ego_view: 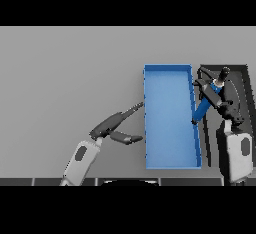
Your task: Pick up the blue pipe and place it into the blue bin.
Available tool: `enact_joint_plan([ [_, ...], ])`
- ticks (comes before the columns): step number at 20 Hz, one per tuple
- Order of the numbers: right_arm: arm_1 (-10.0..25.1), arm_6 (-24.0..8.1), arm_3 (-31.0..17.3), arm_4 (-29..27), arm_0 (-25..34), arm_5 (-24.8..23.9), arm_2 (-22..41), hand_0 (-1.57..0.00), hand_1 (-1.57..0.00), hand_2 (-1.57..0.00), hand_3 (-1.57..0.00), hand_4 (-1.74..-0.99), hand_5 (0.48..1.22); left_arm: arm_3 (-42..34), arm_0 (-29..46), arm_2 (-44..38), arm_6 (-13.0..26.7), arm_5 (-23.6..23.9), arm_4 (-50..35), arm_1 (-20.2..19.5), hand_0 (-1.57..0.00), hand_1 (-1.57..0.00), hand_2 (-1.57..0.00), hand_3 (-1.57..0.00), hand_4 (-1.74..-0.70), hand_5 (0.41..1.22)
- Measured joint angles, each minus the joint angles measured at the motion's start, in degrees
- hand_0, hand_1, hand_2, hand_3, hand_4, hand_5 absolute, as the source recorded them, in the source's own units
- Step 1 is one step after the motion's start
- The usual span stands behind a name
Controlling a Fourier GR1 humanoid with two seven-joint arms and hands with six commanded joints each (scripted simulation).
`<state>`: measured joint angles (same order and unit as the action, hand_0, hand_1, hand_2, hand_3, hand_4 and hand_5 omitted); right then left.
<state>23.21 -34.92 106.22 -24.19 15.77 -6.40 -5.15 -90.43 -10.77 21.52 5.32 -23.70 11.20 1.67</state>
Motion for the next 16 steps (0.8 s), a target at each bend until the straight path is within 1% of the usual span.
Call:
enact_joint_plan([
  [1,0.7,0.0,0.3,0.2,-1.8,-2.0,1.6,-1.57,-1.57,-1.57,-1.57,-1.741,1.221,0.0,-0.4,-0.1,1.4,0.5,0.1,0.5,0.0,0.0,0.0,0.0,-0.88,0.427],
  [2,2.6,0.0,-0.1,-0.1,-3.1,-5.1,2.9,-1.57,-1.57,-1.57,-1.57,-1.741,1.221,-0.2,-0.6,-0.5,1.1,0.1,-0.5,0.1,0.0,0.0,0.0,0.0,-0.88,0.425],
  [3,4.5,0.0,-0.3,0.2,-4.6,-7.5,5.3,-1.57,-1.57,-1.57,-1.51,-1.741,1.221,-0.3,-0.2,-0.4,0.8,0.0,-0.4,-0.1,0.0,0.0,0.0,0.0,-0.89,0.423],
  [4,5.8,0.0,-0.7,0.0,-5.8,-10.4,7.6,-1.57,-1.57,-1.57,-1.52,-1.741,1.221,0.7,-0.7,-0.3,1.1,0.0,-0.2,0.2,0.0,0.0,0.0,0.0,-0.89,0.422],
  [5,7.1,0.0,-0.7,-0.9,-7.2,-12.8,9.5,-1.57,-1.57,-1.57,-1.26,-1.741,1.221,0.0,-0.6,-0.6,0.5,-0.1,-0.6,-0.1,0.0,0.0,0.0,0.0,-0.89,0.42],
  [7,10.2,0.0,-1.6,-1.5,-8.4,-16.9,14.5,-1.57,-1.57,-1.57,-1.02,-1.741,1.221,0.4,-0.8,-0.5,0.7,0.0,-0.3,-0.1,0.0,0.0,0.0,0.0,-0.88,0.42],
  [8,11.1,0.7,-2.5,-1.1,-8.3,-18.4,15.9,-1.57,-1.57,-1.57,-0.91,-1.741,1.221,0.2,-0.3,-0.4,0.1,-0.1,-0.3,-0.3,0.0,0.0,0.0,0.0,-0.88,0.421],
  [9,11.7,1.1,-2.7,-1.2,-8.4,-19.9,17.4,-1.57,-1.55,-1.57,-0.85,-1.741,1.221,0.1,-0.2,0.0,0.3,0.3,0.1,0.2,0.0,0.0,0.0,0.0,-0.88,0.421],
  [10,12.7,1.7,-2.8,-0.9,-8.3,-22.0,18.7,-1.46,-1.34,-1.34,-0.79,-1.678,1.221,0.0,-0.1,-0.1,-0.1,0.1,0.0,-0.3,0.0,0.0,0.0,0.0,-0.88,0.421],
  [11,13.6,1.9,-3.2,-1.0,-7.9,-23.0,19.9,-1.17,-1.07,-1.07,-0.63,-1.592,1.221,0.0,-0.4,0.0,0.2,0.3,0.3,-0.2,0.0,0.0,0.0,0.0,-0.88,0.422],
  [12,14.6,1.1,-5.2,-1.7,-6.8,-24.0,21.8,-0.94,-0.85,-0.86,-0.5,-1.503,1.221,-0.2,-0.2,0.1,0.3,0.1,0.2,-0.2,0.0,0.0,0.0,0.0,-0.88,0.422],
  [13,15.9,0.0,-6.4,-3.1,-6.9,-24.1,23.2,-0.75,-0.68,-0.68,-0.4,-1.413,1.221,-0.1,-0.2,0.0,0.4,0.2,0.3,-0.3,0.0,0.0,0.0,0.0,-0.88,0.425],
  [14,18.3,-0.1,-8.1,-6.3,-6.6,-25.1,25.9,-0.6,-0.55,-0.55,-0.32,-1.337,1.221,0.1,-0.2,0.1,0.7,0.3,0.3,-0.1,0.0,0.0,0.0,0.0,-0.88,0.427],
  [15,20.2,-0.1,-9.3,-8.2,-5.8,-24.5,28.2,-0.48,-0.44,-0.44,-0.26,-1.275,1.186,0.1,-0.3,0.1,1.0,0.4,0.5,0.0,0.0,0.0,0.0,0.0,-0.88,0.428],
  [16,23.1,0.6,-10.0,-10.5,-3.7,-24.4,31.8,-0.38,-0.35,-0.35,-0.21,-1.219,1.137,-0.3,0.2,0.1,0.4,0.2,0.3,-0.4,0.0,0.0,0.0,0.0,-0.88,0.43],
])
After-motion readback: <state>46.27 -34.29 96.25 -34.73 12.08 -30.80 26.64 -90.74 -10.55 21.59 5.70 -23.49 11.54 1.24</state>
